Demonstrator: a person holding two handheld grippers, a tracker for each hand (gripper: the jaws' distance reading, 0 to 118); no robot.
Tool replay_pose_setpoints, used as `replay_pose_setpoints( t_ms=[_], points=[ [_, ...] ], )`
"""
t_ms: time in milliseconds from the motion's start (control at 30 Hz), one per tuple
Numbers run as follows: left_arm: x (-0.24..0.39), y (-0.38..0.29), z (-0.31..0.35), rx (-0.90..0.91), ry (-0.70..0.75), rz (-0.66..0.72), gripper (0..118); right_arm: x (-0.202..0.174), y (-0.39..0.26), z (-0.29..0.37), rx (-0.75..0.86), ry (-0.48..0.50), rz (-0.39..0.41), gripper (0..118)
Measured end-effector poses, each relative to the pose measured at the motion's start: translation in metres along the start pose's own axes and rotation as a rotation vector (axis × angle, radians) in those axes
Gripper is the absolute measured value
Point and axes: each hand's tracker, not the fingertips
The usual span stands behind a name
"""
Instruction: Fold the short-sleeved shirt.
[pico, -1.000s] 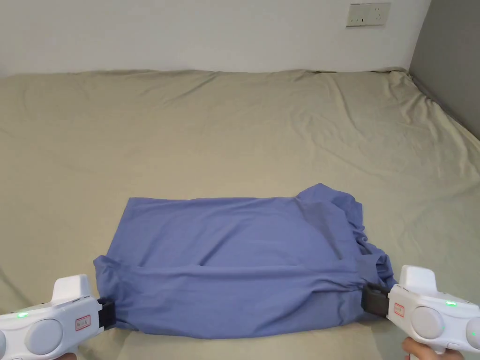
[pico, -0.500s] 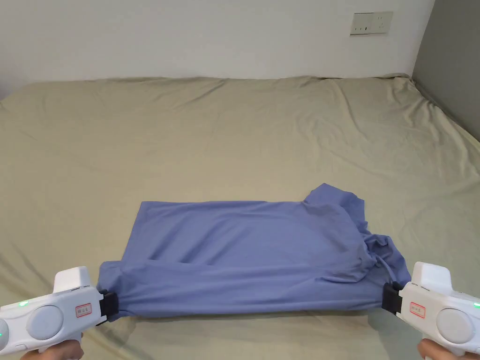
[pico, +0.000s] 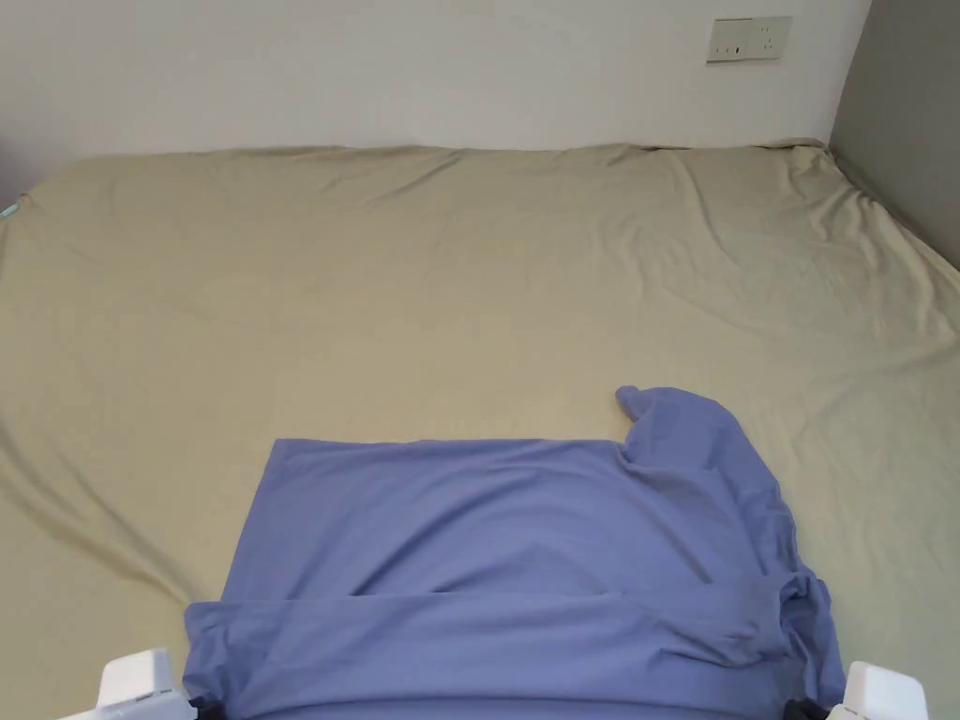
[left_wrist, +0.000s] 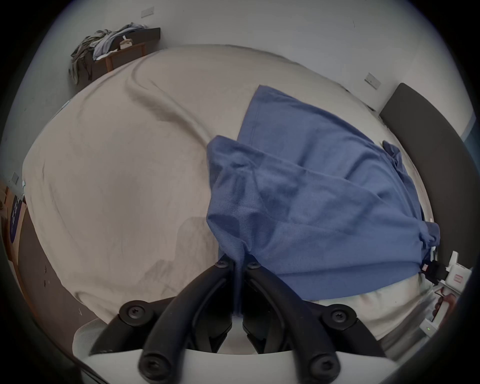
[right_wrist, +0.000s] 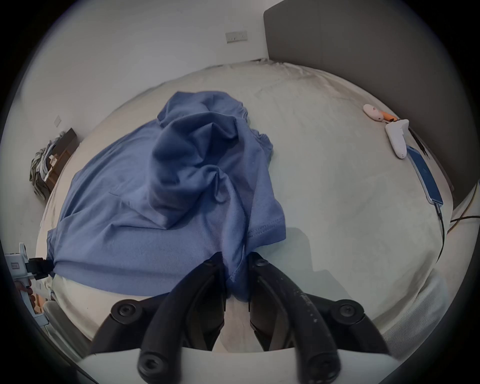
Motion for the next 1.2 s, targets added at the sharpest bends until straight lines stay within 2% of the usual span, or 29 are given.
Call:
replay_pose_setpoints(
  t_ms=[67, 167, 200, 233, 267, 300, 333, 367, 467, 633, 700, 733, 767, 800, 833, 867, 900, 967, 1200],
  points=[
    [0.006, 0.008, 0.004, -0.043, 0.017, -0.005, 8, -0.004, 0.007, 0.005, -0.020, -0.012, 0.008, 22],
    [0.015, 0.016, 0.016, -0.037, 0.016, -0.032, 33, -0.012, 0.021, 0.025, -0.008, -0.011, -0.002, 37],
    [0.019, 0.021, 0.026, -0.002, 0.005, -0.046, 33, -0.016, 0.028, 0.036, 0.038, -0.010, 0.010, 37],
    [0.023, 0.026, 0.037, 0.048, -0.021, -0.052, 67, -0.020, 0.037, 0.047, 0.097, -0.004, 0.028, 56],
    [0.028, 0.031, 0.047, 0.099, -0.047, -0.061, 92, -0.026, 0.046, 0.058, 0.150, 0.005, 0.045, 74],
    [0.035, 0.038, 0.060, 0.168, -0.068, -0.065, 110, -0.032, 0.057, 0.071, 0.210, 0.012, 0.058, 91],
    [0.039, 0.044, 0.071, 0.228, -0.082, -0.070, 118, -0.038, 0.066, 0.083, 0.271, 0.018, 0.072, 108],
    [0.047, 0.052, 0.086, 0.310, -0.097, -0.080, 118, -0.045, 0.076, 0.098, 0.351, 0.028, 0.088, 114],
    [0.073, 0.074, 0.123, 0.490, -0.118, -0.123, 118, -0.067, 0.100, 0.135, 0.560, 0.026, 0.151, 114],
    [0.104, 0.093, 0.150, 0.745, -0.093, -0.186, 118, -0.092, 0.118, 0.168, 0.770, -0.019, 0.209, 114],
    [0.113, 0.096, 0.153, 0.788, -0.075, -0.215, 113, -0.096, 0.120, 0.170, 0.804, -0.028, 0.220, 111],
    [0.116, 0.097, 0.151, 0.792, -0.070, -0.222, 100, -0.098, 0.120, 0.170, 0.802, -0.028, 0.220, 100],
    [0.120, 0.098, 0.150, 0.797, -0.070, -0.231, 79, -0.099, 0.120, 0.171, 0.807, -0.022, 0.221, 85],
    [0.121, 0.098, 0.149, 0.800, -0.079, -0.237, 47, -0.098, 0.120, 0.169, 0.808, -0.016, 0.221, 65],
    [0.123, 0.098, 0.147, 0.800, -0.095, -0.246, 3, -0.099, 0.121, 0.167, 0.810, -0.009, 0.224, 30],
    [0.125, 0.101, 0.143, 0.791, -0.100, -0.248, 1, -0.099, 0.122, 0.165, 0.809, -0.003, 0.222, 7],
    [0.129, 0.103, 0.139, 0.781, -0.105, -0.250, 0, -0.100, 0.123, 0.162, 0.803, -0.007, 0.222, 3],
    [0.130, 0.107, 0.132, 0.753, -0.142, -0.260, 0, -0.101, 0.125, 0.157, 0.794, -0.004, 0.223, 1],
    [0.137, 0.147, 0.094, 0.643, -0.103, -0.268, 0, -0.102, 0.146, 0.137, 0.776, -0.013, 0.216, 1]
  ],
)
